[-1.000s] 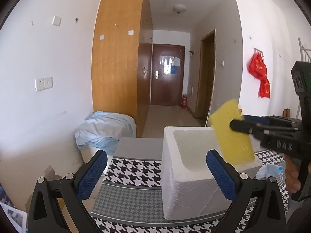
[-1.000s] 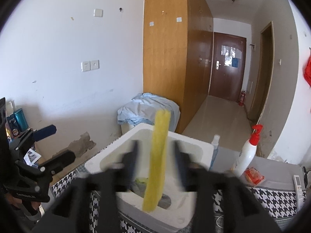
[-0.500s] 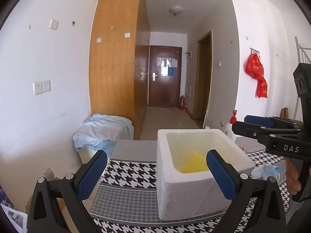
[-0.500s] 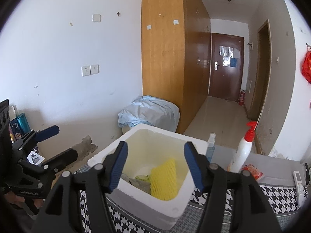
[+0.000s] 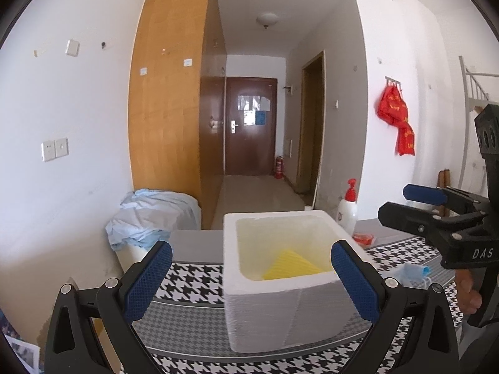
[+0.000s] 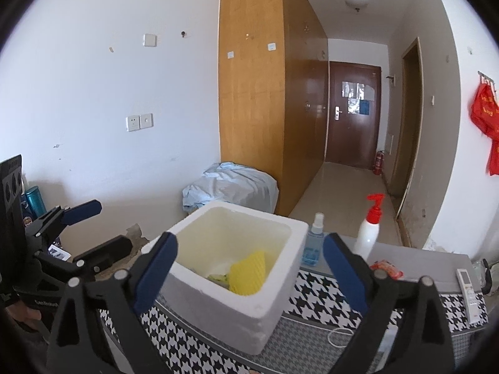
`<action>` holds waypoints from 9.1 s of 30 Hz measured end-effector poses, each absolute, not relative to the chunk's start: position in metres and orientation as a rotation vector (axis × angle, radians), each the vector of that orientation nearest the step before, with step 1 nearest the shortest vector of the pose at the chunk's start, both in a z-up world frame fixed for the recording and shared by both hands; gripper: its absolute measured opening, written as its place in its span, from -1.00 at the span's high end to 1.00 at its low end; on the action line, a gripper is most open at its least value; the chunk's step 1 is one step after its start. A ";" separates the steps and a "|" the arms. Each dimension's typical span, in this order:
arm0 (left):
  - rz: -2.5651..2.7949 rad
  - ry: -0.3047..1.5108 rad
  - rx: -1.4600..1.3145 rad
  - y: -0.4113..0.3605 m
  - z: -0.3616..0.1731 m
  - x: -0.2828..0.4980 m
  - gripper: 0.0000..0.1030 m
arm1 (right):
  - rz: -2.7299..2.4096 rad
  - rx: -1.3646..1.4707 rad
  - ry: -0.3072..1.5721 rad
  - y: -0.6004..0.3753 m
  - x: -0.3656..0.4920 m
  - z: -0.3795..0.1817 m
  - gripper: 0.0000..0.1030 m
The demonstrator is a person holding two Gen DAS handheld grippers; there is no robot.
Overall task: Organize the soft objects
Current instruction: 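Move both open tools away from the box toward the blue face mask, then lower the left tool toward the white plastic strip beside the mask, then close the left tool on the white plastic strip, then lift the strip with the left tool while the right tool grasps the blue mask edge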
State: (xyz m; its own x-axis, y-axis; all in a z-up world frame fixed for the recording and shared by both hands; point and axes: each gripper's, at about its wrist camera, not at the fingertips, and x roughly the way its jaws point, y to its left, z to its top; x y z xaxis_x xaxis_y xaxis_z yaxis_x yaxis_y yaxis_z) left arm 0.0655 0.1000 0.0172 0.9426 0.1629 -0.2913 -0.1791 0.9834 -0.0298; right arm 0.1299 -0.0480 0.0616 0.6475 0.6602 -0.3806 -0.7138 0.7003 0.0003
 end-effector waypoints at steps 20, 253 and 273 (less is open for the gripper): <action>0.058 0.272 -0.019 0.041 0.028 0.070 -0.98 | 0.709 -0.125 0.328 -0.112 0.112 0.062 -0.95; -0.160 0.793 0.096 -0.100 -0.117 0.191 0.60 | 0.553 -0.047 0.729 -0.245 0.221 -0.067 -0.96; -0.143 0.787 0.062 -0.087 -0.119 0.188 0.61 | 0.537 -0.107 0.828 -0.221 0.236 -0.091 -0.29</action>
State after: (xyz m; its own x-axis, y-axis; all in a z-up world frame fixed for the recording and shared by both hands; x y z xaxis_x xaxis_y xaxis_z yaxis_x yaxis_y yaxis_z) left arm 0.1876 -0.0867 -0.1186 0.6973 -0.1046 -0.7091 0.1511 0.9885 0.0028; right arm 0.2363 -0.2213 -0.0908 0.5517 0.4119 -0.7253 -0.4937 0.8621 0.1140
